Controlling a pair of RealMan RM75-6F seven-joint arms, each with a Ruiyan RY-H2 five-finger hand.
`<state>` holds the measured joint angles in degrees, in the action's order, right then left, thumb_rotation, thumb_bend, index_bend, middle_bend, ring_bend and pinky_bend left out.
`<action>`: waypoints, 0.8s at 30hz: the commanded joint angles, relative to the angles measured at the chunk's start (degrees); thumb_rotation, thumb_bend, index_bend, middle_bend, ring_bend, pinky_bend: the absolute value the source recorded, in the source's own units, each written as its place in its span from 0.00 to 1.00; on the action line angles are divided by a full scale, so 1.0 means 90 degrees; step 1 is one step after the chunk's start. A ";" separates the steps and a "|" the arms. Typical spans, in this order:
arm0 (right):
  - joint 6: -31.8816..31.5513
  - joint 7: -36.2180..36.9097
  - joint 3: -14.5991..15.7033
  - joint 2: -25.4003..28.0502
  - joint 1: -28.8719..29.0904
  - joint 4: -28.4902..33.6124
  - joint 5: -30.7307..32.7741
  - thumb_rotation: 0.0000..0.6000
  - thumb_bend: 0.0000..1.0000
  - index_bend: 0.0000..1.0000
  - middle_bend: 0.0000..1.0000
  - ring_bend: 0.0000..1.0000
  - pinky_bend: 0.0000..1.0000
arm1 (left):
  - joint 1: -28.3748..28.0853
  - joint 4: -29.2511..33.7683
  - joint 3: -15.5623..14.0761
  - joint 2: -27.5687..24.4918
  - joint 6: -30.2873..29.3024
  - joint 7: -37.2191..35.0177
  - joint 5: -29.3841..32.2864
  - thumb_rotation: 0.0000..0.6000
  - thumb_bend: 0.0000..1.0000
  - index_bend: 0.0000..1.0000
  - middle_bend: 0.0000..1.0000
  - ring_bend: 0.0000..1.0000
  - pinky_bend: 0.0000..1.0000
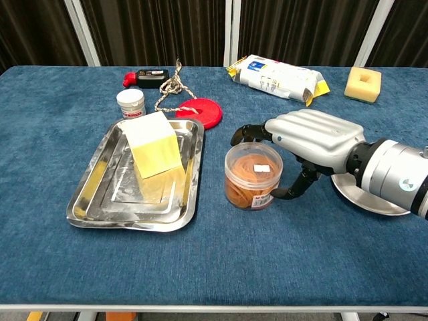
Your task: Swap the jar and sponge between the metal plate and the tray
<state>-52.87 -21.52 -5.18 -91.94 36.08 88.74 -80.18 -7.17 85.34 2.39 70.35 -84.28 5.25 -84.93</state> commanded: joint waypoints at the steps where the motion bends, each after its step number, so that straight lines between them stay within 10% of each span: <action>1: 0.0040 0.0094 0.0030 0.0197 0.0011 0.0195 0.0058 1.00 0.01 0.00 0.04 0.00 0.01 | -0.0014 0.0008 0.0006 0.0005 0.0026 -0.0016 0.0003 1.00 0.00 0.15 0.12 0.01 0.18; 24: -0.2996 0.1189 -0.0090 0.3018 -0.1842 0.1373 -0.0246 1.00 0.00 0.00 0.00 0.00 0.00 | -0.2037 0.0016 0.0266 0.0925 0.2196 -0.0899 -0.0685 1.00 0.00 0.13 0.12 0.01 0.18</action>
<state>-78.47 -12.82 -6.03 -66.05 21.17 101.45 -82.44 -23.99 86.05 4.42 77.29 -65.99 -2.07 -90.47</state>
